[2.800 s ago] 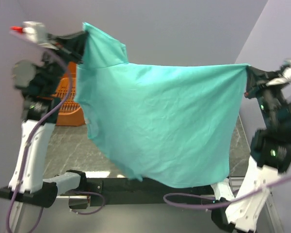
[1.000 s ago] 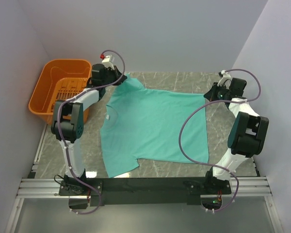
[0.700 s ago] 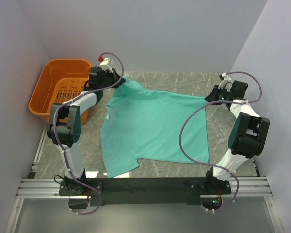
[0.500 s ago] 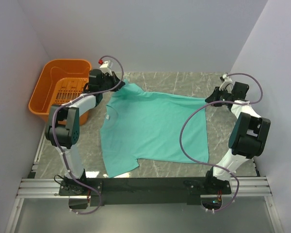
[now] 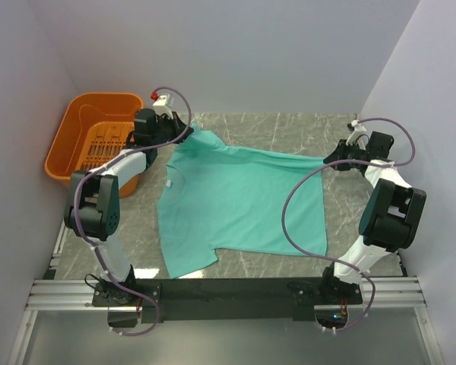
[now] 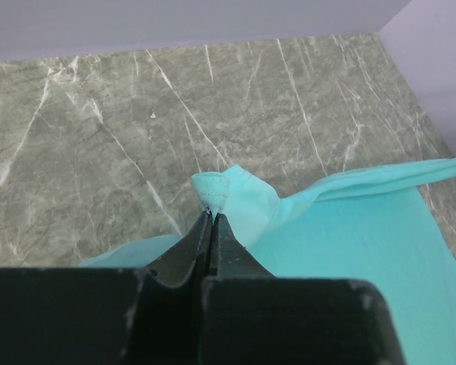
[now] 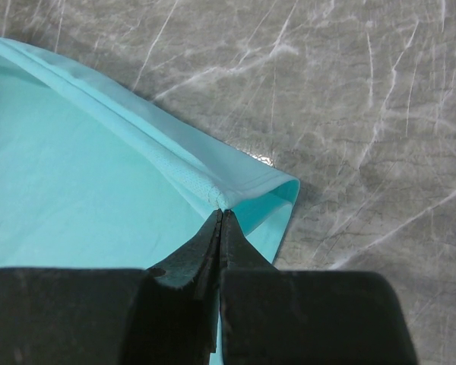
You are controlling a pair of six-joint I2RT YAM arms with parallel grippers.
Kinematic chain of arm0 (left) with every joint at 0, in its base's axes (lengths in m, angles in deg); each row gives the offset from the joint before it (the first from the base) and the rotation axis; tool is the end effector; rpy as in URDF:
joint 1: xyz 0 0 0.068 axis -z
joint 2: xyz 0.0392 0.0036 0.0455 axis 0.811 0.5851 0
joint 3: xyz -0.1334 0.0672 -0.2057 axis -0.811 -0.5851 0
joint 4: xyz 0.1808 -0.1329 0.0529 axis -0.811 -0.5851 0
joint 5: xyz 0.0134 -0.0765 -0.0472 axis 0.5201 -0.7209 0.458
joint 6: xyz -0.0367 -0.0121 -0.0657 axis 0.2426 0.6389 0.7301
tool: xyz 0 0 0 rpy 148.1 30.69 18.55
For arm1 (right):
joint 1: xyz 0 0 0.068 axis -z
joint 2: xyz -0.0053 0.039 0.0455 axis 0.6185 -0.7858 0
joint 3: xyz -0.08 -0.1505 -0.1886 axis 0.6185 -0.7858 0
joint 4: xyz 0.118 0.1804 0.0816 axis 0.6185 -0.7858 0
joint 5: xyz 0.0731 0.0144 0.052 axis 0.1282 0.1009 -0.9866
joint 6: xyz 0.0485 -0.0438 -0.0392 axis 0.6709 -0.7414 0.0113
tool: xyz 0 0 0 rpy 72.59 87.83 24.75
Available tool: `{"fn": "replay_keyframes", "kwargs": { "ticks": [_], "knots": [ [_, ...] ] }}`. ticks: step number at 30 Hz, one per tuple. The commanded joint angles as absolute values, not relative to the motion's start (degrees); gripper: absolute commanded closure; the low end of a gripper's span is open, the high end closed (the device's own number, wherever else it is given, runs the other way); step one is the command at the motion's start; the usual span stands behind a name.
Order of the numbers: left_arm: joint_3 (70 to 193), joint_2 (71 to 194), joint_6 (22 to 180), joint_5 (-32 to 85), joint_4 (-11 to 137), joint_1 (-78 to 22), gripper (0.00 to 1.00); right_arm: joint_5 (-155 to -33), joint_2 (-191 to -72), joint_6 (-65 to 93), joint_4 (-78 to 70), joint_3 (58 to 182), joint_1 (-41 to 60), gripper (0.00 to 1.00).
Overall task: Fold and stack the t-shirts
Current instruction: Fold the tshirt
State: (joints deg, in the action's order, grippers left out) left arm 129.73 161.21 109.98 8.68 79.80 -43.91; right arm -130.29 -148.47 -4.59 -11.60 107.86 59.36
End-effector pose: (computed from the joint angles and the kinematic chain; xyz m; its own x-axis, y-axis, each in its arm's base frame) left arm 0.4051 -0.1023 0.2517 -0.4315 -0.2396 -0.8697 0.4581 0.7724 -0.4400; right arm 0.3433 -0.0845 0.2031 -0.5752 0.0644 -0.8155 -0.3452 0.8847 0.3133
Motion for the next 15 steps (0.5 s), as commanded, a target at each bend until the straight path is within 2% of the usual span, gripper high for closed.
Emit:
{"fn": "replay_keyframes", "kwargs": {
  "ticks": [1,15],
  "knots": [
    [128.7,157.5,107.7,8.2,80.5,-44.1,0.99,-131.5,-146.8,-5.8,-12.1,108.4,59.7,1.0],
    [124.9,153.2,105.8,8.6,78.4,-44.3,1.0,-130.1,-149.2,-4.9,-14.2,111.1,59.9,1.0]
  ]
}}
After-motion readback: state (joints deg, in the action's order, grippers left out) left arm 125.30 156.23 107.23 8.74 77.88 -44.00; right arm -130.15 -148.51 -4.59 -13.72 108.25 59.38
